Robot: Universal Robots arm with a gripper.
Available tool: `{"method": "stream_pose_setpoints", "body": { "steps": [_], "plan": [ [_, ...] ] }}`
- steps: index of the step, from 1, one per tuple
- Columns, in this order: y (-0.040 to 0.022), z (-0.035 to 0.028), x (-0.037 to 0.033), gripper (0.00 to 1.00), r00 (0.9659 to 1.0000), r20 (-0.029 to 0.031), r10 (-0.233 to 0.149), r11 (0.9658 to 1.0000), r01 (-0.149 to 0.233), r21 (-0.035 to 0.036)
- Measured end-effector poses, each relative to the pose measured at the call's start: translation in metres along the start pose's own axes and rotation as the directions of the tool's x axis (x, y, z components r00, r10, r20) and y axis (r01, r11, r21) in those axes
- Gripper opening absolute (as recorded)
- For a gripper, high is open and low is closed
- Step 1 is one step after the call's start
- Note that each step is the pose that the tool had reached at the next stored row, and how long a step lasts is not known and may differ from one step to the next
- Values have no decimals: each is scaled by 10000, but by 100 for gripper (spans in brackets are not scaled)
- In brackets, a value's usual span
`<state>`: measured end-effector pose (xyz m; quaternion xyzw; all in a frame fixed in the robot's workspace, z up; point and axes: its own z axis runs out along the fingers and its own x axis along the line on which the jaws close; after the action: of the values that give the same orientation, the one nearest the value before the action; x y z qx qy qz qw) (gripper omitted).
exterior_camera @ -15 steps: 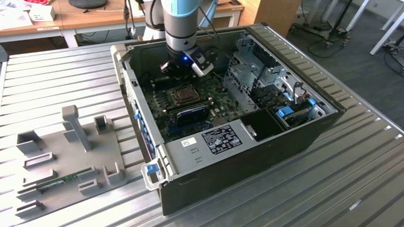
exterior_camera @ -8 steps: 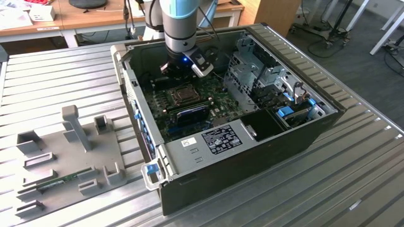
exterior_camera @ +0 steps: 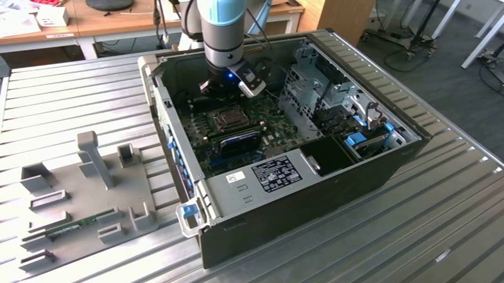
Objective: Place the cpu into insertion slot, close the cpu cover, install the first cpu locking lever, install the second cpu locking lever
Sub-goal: 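Install the first cpu locking lever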
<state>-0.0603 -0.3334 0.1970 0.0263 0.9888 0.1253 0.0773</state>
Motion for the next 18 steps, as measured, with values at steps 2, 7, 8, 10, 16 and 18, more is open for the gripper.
{"method": "stream_pose_setpoints", "body": {
  "steps": [2,7,8,10,16,18],
  "plan": [
    [-4,7,8,10,10000,20,-33,10000,33,-6],
    [-8,19,14,10,10000,37,-80,10000,80,-13],
    [-9,22,15,10,10000,38,-80,10000,80,-13],
    [-10,27,15,10,10000,38,-79,10000,79,-12],
    [-11,33,7,10,10000,40,-74,10000,74,-12],
    [-11,33,6,10,10000,42,-71,10000,71,-4]
  ]
}}
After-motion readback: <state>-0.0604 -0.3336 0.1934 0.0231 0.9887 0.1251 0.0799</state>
